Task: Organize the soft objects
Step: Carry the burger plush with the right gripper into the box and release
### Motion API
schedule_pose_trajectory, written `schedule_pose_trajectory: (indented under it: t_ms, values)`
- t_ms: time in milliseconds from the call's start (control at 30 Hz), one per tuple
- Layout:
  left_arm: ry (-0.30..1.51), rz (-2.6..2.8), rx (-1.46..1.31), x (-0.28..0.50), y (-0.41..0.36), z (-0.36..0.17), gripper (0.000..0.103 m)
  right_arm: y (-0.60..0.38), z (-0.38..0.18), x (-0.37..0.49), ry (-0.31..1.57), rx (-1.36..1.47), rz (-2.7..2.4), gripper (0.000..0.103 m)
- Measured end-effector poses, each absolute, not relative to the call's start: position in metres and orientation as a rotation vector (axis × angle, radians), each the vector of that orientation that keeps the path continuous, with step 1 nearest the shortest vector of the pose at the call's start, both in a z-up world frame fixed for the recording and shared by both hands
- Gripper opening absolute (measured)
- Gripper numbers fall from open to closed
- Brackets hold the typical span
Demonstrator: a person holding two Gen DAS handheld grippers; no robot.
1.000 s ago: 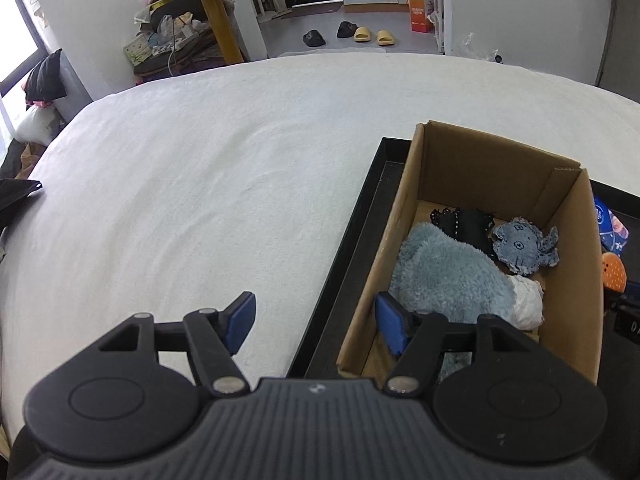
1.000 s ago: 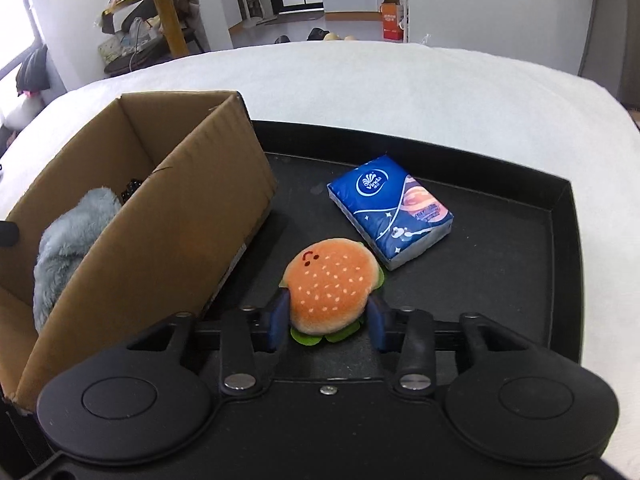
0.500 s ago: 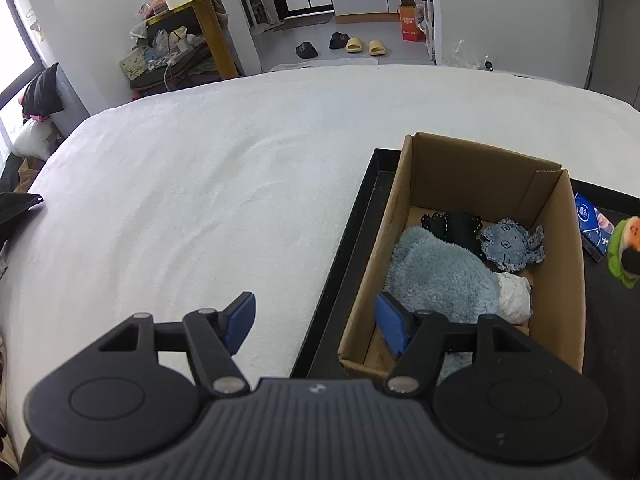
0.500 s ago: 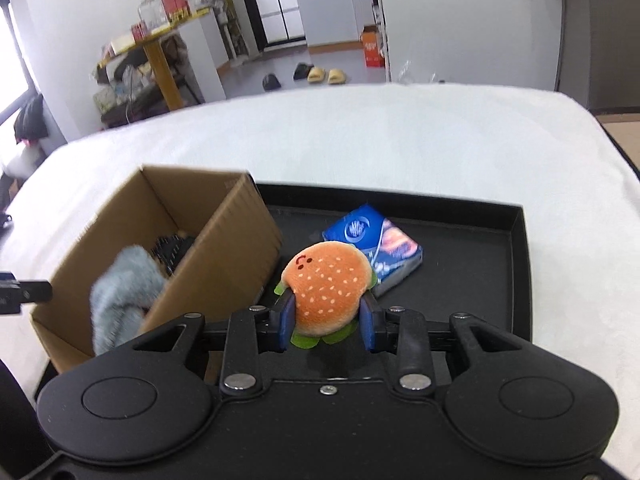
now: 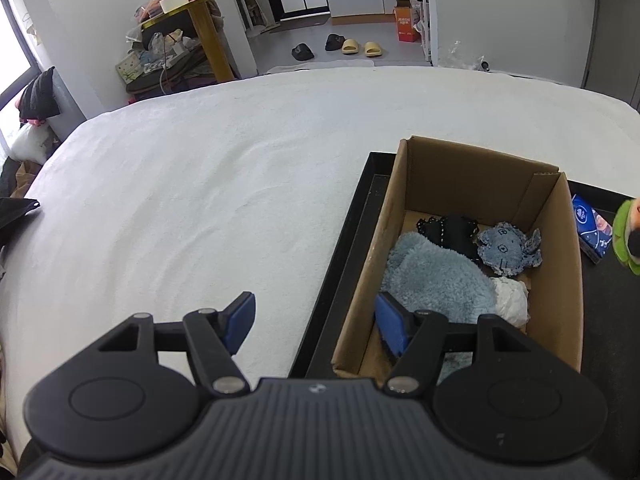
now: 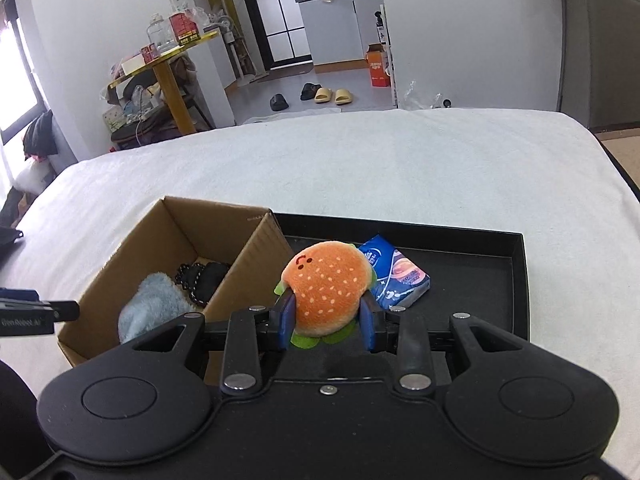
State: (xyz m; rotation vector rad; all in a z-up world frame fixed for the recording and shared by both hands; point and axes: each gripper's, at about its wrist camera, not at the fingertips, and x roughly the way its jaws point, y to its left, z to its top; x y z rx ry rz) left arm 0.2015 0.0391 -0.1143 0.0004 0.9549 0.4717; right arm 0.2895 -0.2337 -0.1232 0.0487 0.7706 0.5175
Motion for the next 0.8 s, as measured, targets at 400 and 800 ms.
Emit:
schedule_pose_trajectory:
  t_ms: [400,800]
  values:
    - [0.943,0.426,-0.032,0.196,0.047,-0.119,0.065,-0.22,-0.105,0.28,0.714,0.077,0.608,0.032]
    - [0.938,0.392,-0.087,0.188,0.056,-0.125,0.061,-0.202,-0.094,0.272,0.673,0.075,0.716,0.032]
